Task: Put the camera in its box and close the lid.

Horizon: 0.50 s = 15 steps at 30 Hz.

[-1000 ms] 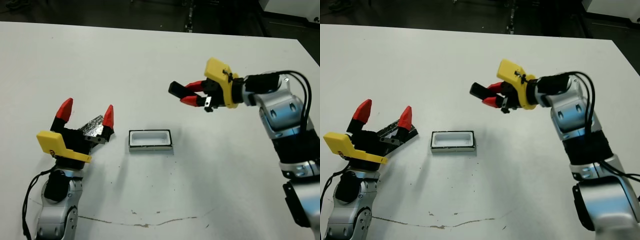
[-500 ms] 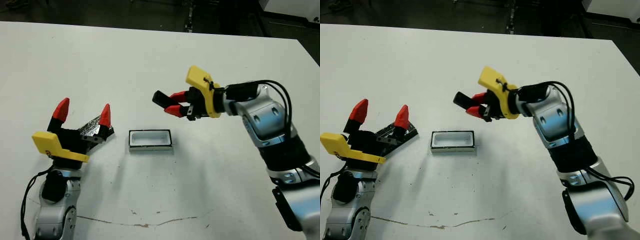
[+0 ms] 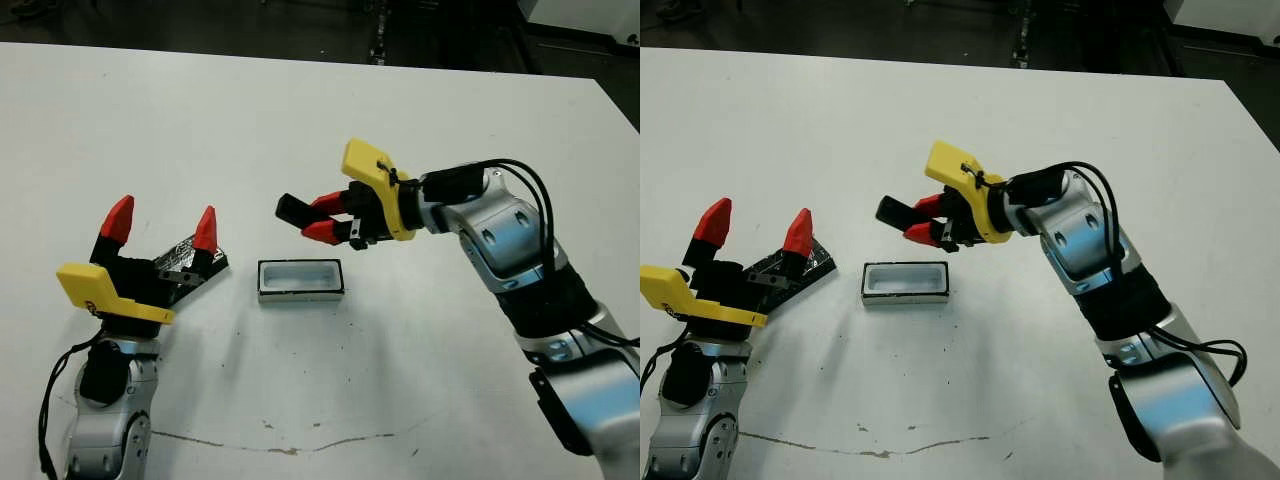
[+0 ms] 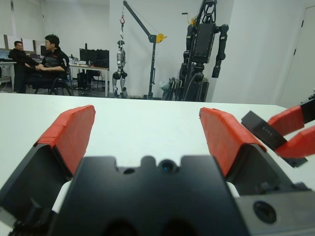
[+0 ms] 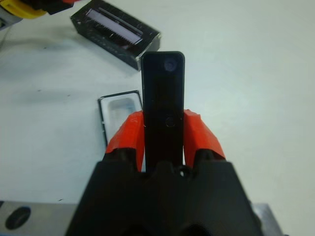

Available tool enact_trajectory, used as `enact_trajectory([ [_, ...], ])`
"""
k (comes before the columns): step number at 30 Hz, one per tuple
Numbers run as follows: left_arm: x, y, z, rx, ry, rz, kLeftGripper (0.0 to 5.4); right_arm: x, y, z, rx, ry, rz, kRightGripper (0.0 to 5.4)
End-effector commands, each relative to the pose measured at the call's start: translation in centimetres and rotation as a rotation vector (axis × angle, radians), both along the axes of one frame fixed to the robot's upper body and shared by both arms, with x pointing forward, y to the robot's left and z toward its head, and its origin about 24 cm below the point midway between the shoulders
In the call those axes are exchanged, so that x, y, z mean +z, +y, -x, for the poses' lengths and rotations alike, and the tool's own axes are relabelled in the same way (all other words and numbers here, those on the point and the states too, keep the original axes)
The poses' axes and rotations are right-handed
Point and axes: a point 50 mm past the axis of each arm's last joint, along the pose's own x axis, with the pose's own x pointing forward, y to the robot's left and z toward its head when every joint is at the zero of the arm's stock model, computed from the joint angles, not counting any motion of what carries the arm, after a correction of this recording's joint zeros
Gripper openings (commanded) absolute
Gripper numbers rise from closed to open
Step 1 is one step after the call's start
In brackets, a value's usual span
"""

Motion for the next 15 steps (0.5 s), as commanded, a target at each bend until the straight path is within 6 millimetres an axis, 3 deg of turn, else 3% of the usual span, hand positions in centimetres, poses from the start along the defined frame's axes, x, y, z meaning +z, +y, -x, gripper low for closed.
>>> enact_trajectory([
  [1, -0.3, 0.2, 0.0, 0.002, 0.015, -0.002, 5.4, 0.9, 0.4, -0.4, 0.063, 0.029, 0.033, 1.66],
  [15, -0.6, -0.1, 0.1, 0.006, 0.025, 0.009, 5.4, 0.2, 1.4, -2.2, 0.188, 0.042, 0.056, 1.66],
])
